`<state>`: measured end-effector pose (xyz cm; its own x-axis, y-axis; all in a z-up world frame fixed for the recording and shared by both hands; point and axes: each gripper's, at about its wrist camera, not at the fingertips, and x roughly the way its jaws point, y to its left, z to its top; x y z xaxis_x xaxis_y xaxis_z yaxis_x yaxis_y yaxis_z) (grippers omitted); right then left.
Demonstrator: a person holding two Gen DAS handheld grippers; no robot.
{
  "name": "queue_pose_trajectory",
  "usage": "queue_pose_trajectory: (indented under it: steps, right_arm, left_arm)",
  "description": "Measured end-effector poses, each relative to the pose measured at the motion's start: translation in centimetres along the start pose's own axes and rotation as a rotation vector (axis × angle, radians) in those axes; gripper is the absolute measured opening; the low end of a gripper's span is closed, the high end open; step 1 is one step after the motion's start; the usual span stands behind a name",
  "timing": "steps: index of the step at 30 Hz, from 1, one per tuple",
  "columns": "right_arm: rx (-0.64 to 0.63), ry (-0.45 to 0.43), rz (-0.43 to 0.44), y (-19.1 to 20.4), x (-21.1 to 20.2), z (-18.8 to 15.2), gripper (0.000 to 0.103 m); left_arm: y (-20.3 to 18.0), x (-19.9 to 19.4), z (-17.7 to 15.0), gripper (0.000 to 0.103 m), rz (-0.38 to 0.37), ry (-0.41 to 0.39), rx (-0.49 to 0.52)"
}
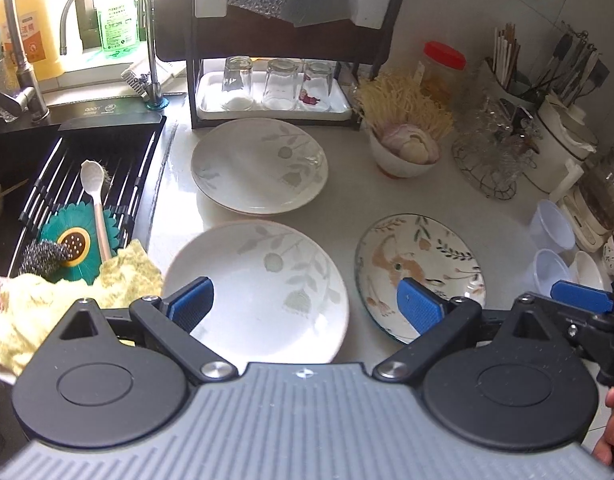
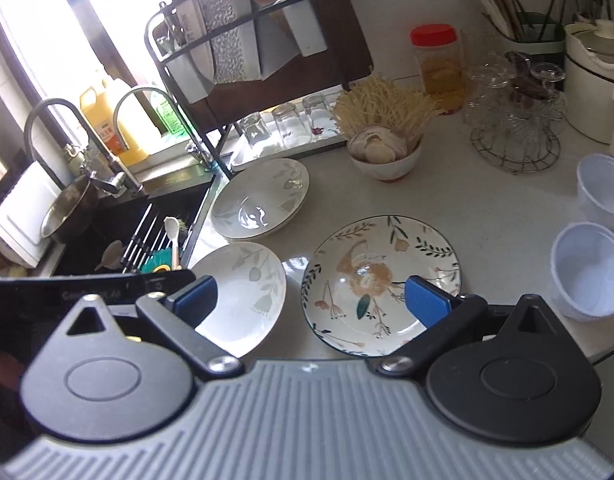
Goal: Organize plates and bowls
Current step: 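Move both tools to the large white leaf bowl and close on its rim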
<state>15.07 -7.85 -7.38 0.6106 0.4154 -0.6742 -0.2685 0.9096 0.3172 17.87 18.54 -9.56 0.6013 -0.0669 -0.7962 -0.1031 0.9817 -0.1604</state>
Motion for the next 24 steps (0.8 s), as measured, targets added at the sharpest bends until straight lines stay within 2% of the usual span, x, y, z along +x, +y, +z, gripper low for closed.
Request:
queue_pose_trajectory:
  steps: [8,13,17,21,23,24]
  right_arm:
    - [0.03,0.05,-0.02,2.5,4.3,0.2,0.101]
    - [0.037,0.074,-0.047,4.0,6.4,0.2,0.101]
    - [0.091,0.119,-0.036,4.5,8.1,-0.1,0.1]
    - [0.127,0.167,-0.037,5.1,9.8,-0.5,0.088]
    - [0.145,0.199,-0.064,5.2,10.7,-0.8,0.074]
    - [0.151,0.208,-0.078,5.2,11.1,-1.0,0.073]
  left_arm:
    - [4.8,4.2,2.3,0.1,-0.031,0.065,0.026]
    - [6.9,6.8,2.8,0.1,-0.047,0.112,0.049]
    - [8.4,8.9,3.1,0.099,-0.056,0.146,0.076]
    - [9.8,11.0,3.3,0.099,-0.089,0.184,0.085]
    - [10.5,12.0,3.2,0.098,-0.107,0.199,0.082]
    - [10.8,12.4,3.2,0.097,-0.117,0.209,0.085]
